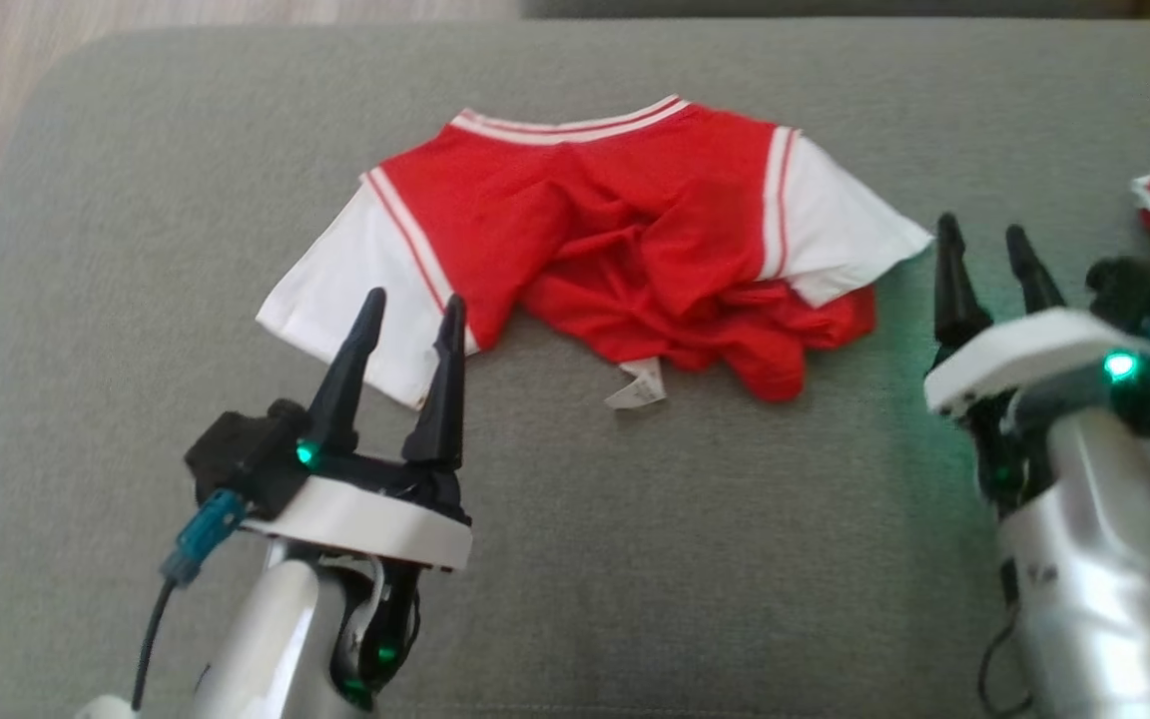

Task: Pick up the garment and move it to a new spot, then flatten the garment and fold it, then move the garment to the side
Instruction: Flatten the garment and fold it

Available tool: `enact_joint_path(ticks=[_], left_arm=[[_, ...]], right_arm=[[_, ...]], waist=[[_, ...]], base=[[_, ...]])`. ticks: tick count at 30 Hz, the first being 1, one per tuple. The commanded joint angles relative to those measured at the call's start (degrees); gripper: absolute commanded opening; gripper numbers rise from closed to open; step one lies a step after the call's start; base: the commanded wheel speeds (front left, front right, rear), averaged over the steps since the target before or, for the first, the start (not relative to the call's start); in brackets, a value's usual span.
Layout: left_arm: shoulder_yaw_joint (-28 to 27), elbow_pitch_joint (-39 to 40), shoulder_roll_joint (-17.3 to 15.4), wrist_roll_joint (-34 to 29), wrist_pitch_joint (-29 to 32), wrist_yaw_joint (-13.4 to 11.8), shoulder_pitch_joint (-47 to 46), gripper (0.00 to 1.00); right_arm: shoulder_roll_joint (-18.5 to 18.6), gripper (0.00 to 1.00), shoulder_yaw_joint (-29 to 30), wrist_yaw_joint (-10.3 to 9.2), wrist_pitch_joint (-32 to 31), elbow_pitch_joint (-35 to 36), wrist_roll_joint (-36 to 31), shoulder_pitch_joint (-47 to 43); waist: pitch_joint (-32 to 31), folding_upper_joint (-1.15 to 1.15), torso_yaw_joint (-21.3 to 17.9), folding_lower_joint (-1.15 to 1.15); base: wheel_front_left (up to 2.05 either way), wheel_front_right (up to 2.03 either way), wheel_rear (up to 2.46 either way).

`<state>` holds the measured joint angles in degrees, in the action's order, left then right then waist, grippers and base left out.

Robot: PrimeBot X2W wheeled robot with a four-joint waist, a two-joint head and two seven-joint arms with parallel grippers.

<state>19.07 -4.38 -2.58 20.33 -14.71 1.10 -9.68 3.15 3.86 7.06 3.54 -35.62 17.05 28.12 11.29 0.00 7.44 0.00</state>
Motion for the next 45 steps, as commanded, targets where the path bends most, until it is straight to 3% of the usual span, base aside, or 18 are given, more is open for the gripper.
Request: enact_joint_path(ticks=[1, 8, 13, 18, 19, 20, 28, 37, 41, 45], left_arm=[[-1.2, 1.6, -0.3, 0.5, -0.3, 0.4, -2.7, 1.0], [-0.1, 1.4, -0.3, 1.1, -0.3, 0.2, -3.7, 1.0], [0.0, 1.3, -0.3, 1.1, -0.3, 0.0, -3.6, 1.0], [0.1, 1.3, -0.3, 1.2, -0.3, -0.1, -3.6, 1.0], [0.2, 1.3, -0.3, 1.3, -0.3, -0.1, -3.6, 1.0], [0.2, 1.3, -0.3, 1.3, -0.3, -0.1, -3.6, 1.0], [0.6, 0.9, -0.3, 1.3, -0.3, -0.3, -3.4, 1.0], [0.5, 0.8, -0.3, 1.8, -0.3, -0.4, -2.5, 1.0], [0.2, 0.9, -0.3, 2.0, -0.3, -0.5, -1.6, 1.0], [-0.3, 1.5, -0.3, 2.3, -0.3, -0.8, -0.8, 1.0]], right_arm=[[-0.3, 1.0, 0.9, 0.43, -1.3, -1.6, -2.0, 3.7], [-0.3, 1.0, 7.3, 0.43, -4.0, -14.2, -8.9, 11.5], [-0.3, 1.0, 10.5, 0.43, -3.8, -18.9, -14.7, 13.2], [-0.3, 1.0, 10.7, 0.43, -3.0, -24.2, -15.0, 15.5], [-0.3, 0.83, 10.3, 0.43, -2.6, -25.3, -14.0, 16.0], [-0.3, 0.0, 9.8, 0.43, -2.1, -26.2, -13.2, 16.5], [0.6, 0.0, 11.4, 0.43, 4.4, -27.0, -13.3, 21.1], [7.9, 0.0, 16.4, 0.43, 9.4, -20.6, -16.8, 34.6], [6.5, 0.0, 15.8, 0.43, 9.9, -17.2, -18.6, 41.0], [2.4, 0.0, 10.6, 0.43, 8.7, -14.5, -17.9, 45.7]], waist=[[2.0, 0.0, 2.1, 0.0], [3.5, 0.0, 4.9, 0.0], [3.5, 0.0, 5.5, 0.0], [3.4, 0.0, 5.7, 0.0], [3.4, 0.0, 5.7, 0.0], [3.3, 0.0, 5.6, 0.0], [2.1, 0.0, 5.2, 0.0], [-0.6, 0.0, 5.6, 0.0], [-2.3, 0.0, 5.9, 0.0], [-3.4, 0.0, 6.0, 0.0]], base=[[0.0, 0.0, 0.0], [0.0, 0.0, 0.0], [0.0, 0.0, 0.0], [0.0, 0.0, 0.0], [0.0, 0.0, 0.0], [0.0, 0.0, 0.0], [0.0, 0.0, 0.0], [0.0, 0.0, 0.0], [0.0, 0.0, 0.0], [0.0, 0.0, 0.0]])
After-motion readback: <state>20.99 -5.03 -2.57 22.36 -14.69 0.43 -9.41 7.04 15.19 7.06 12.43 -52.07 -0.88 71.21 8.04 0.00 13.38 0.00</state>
